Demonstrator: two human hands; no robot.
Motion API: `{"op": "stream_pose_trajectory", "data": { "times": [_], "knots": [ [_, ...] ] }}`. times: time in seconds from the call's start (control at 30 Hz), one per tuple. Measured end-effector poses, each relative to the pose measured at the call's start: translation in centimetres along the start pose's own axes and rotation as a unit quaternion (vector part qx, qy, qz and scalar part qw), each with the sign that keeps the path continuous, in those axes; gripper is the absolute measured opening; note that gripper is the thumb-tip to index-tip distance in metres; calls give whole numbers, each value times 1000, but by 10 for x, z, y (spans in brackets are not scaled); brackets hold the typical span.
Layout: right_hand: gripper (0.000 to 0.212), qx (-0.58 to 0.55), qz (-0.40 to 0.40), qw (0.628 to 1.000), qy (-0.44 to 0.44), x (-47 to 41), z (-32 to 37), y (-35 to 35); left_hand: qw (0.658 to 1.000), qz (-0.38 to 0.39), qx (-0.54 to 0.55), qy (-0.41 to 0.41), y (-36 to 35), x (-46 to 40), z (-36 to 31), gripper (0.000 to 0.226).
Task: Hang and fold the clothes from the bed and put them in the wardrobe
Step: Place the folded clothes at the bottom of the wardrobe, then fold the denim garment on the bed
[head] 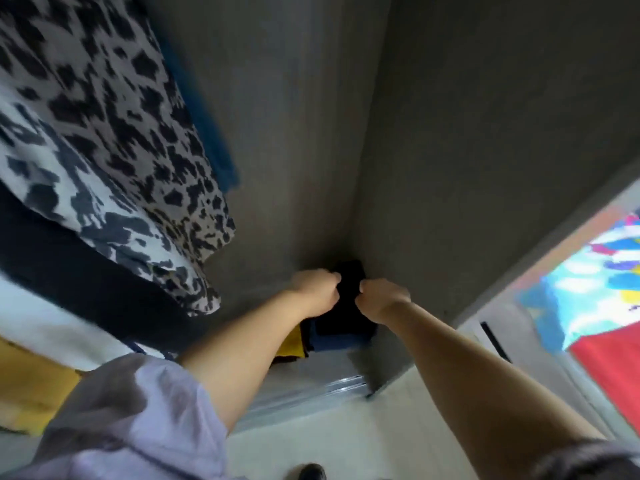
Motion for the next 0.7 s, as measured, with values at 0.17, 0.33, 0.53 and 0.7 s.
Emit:
{"op": "stream_pose_trajectory", "data": {
  "times": [0.17, 0.33, 0.53, 0.7],
  "knots": [
    [35, 8, 14, 1000, -24, 69, -49, -15, 996, 20, -66, -54, -4, 17, -82, 33],
    [35, -21, 16, 995, -94, 151, -128, -53, 988, 46, -101, -111, -40, 47, -175, 32],
    [33, -51, -28, 983, -174, 275, -236, -83, 974, 73, -123, -177, -94, 87, -305, 29],
    [34, -60, -36, 961, -267, 388, -344, -101, 952, 67, -105, -279, -134, 115, -447, 30]
  ]
}}
Point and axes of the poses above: each hand's wrist, its own x-axis away from the middle knuckle, its own y-axis out of the back of the hand, z = x × y, the point moved 2 cm from there along -x, towards the middle knuckle, and after that the axes turned 3 degrees about x, right-handed, at the moved point
